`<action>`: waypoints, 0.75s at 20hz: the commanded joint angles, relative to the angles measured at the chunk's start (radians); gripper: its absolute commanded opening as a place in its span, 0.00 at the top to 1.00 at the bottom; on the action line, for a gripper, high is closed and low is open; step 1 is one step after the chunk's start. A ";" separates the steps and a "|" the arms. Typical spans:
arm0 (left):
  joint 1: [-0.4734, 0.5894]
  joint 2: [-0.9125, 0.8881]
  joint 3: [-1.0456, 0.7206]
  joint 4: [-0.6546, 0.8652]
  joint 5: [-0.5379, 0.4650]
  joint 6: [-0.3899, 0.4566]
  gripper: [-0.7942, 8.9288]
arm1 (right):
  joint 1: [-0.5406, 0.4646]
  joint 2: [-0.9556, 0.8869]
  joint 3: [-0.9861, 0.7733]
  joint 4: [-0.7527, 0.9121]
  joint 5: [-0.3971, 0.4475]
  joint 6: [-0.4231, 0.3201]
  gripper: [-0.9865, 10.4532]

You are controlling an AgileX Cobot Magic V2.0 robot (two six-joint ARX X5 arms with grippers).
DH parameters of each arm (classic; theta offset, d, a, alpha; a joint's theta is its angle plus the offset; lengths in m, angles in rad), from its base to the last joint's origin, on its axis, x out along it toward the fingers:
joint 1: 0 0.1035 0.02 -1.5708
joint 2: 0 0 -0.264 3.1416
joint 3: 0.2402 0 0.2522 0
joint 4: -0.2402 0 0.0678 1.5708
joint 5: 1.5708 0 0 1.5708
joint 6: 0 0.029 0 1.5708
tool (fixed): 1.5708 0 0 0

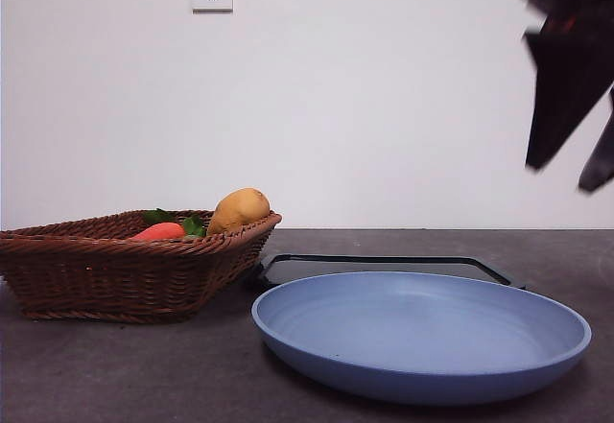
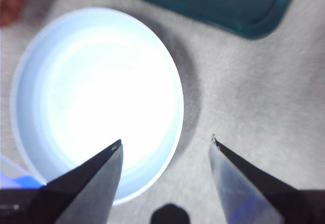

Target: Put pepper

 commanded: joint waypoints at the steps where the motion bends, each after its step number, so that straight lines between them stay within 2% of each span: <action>1: -0.001 0.003 0.018 0.016 0.007 -0.006 0.59 | 0.006 0.086 0.016 0.028 -0.002 -0.005 0.65; 9: -0.001 0.003 0.018 0.016 0.007 -0.006 0.59 | 0.048 0.292 0.016 0.112 -0.027 -0.012 0.65; 15: -0.001 0.003 0.018 0.019 0.007 -0.006 0.59 | 0.063 0.336 0.016 0.126 -0.027 -0.016 0.79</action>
